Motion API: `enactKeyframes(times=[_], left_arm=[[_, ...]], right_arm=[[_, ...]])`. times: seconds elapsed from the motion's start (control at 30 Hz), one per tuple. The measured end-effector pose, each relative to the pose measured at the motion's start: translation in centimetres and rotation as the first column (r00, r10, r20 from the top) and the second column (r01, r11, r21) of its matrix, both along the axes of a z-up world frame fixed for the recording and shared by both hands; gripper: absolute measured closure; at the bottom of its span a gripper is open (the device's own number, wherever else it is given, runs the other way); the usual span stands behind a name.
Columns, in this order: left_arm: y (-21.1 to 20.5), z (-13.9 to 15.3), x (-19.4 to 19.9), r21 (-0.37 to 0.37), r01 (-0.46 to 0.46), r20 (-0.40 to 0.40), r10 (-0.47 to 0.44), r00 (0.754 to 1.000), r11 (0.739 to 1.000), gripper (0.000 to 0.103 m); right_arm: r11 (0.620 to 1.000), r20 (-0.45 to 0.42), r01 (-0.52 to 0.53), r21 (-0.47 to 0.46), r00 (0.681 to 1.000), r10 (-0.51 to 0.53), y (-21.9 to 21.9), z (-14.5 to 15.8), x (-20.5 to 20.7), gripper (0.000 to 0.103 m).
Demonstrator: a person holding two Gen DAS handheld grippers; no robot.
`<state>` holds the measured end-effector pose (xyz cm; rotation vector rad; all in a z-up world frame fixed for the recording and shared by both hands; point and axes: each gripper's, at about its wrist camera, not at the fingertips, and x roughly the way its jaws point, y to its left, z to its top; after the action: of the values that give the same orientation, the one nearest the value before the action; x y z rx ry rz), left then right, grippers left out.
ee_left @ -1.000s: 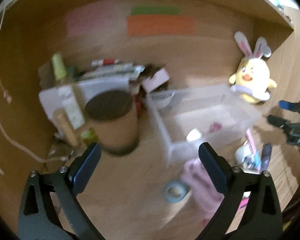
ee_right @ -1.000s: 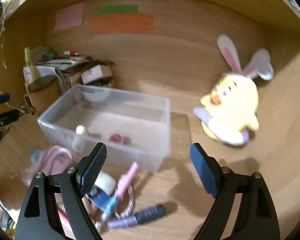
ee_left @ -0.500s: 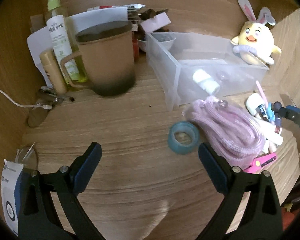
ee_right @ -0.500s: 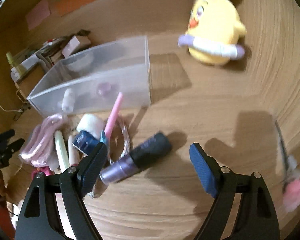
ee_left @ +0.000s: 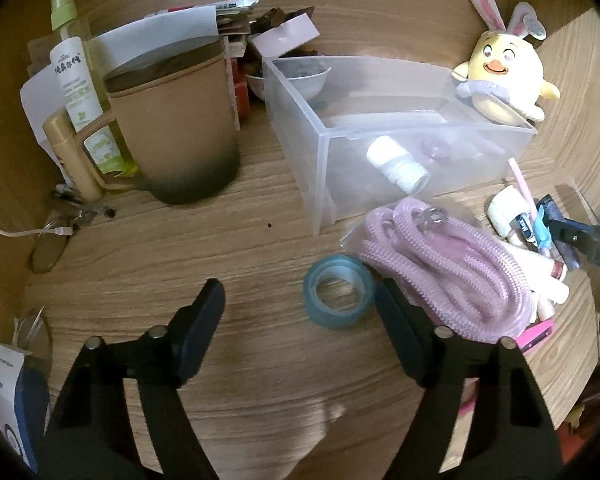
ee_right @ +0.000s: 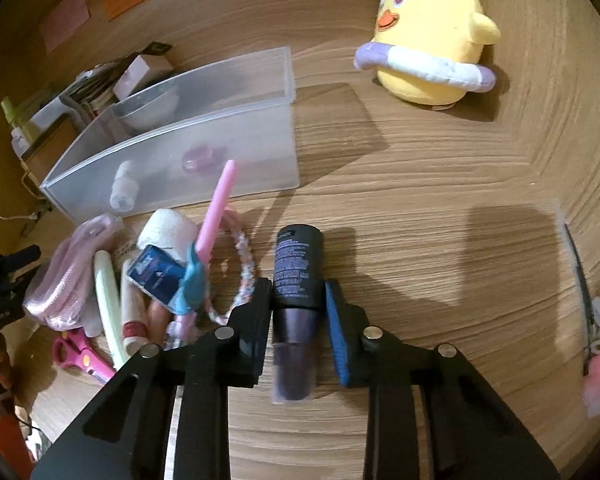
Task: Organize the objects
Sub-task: 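Grasp the blue tape roll with left tool while right tool grasps the purple tube, then place tape roll and purple tube into the clear box, opening both tools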
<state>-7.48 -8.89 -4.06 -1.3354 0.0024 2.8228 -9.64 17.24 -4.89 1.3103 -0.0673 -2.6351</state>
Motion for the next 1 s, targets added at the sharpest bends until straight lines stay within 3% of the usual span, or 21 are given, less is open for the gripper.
enactKeyframes(times=[0.13,0.27,0.33,0.37,0.4,0.67,1.0], left_arm=[[0.3,0.2,0.2,0.025,0.013,-0.002,-0.013,1.000,1.000,0.033],[1.1,0.0,0.1,-0.018,0.022,0.001,-0.022,1.000,1.000,0.033],[1.0,-0.4,-0.4,0.003,0.021,0.027,-0.021,0.999,1.000,0.044],[0.9,-0.6,-0.6,0.015,0.024,0.039,-0.024,0.999,1.000,0.058],[0.8,-0.7,-0.8,0.032,0.026,0.052,-0.028,0.998,0.999,0.065],[-0.2,0.3,0.0,0.040,-0.036,0.009,0.035,0.999,0.999,0.065],[-0.3,6.7,0.5,0.066,-0.061,-0.177,0.072,0.982,0.996,0.065]], right_arm=[[1.000,-0.013,0.004,0.016,1.000,-0.003,0.5,0.1,0.1,0.079],[1.000,-0.028,0.004,0.013,1.000,-0.004,0.7,0.5,0.1,0.079],[1.000,-0.038,-0.002,0.008,0.999,0.003,0.8,0.7,0.2,0.079],[1.000,-0.046,-0.008,0.006,0.999,0.008,0.7,0.9,0.3,0.080],[1.000,-0.053,-0.012,0.007,0.999,0.012,0.6,1.1,0.3,0.080],[0.999,-0.123,-0.045,0.003,0.991,0.045,0.3,3.3,0.2,0.080],[0.994,-0.263,-0.103,0.048,0.958,0.112,-1.3,7.9,-1.4,0.080]])
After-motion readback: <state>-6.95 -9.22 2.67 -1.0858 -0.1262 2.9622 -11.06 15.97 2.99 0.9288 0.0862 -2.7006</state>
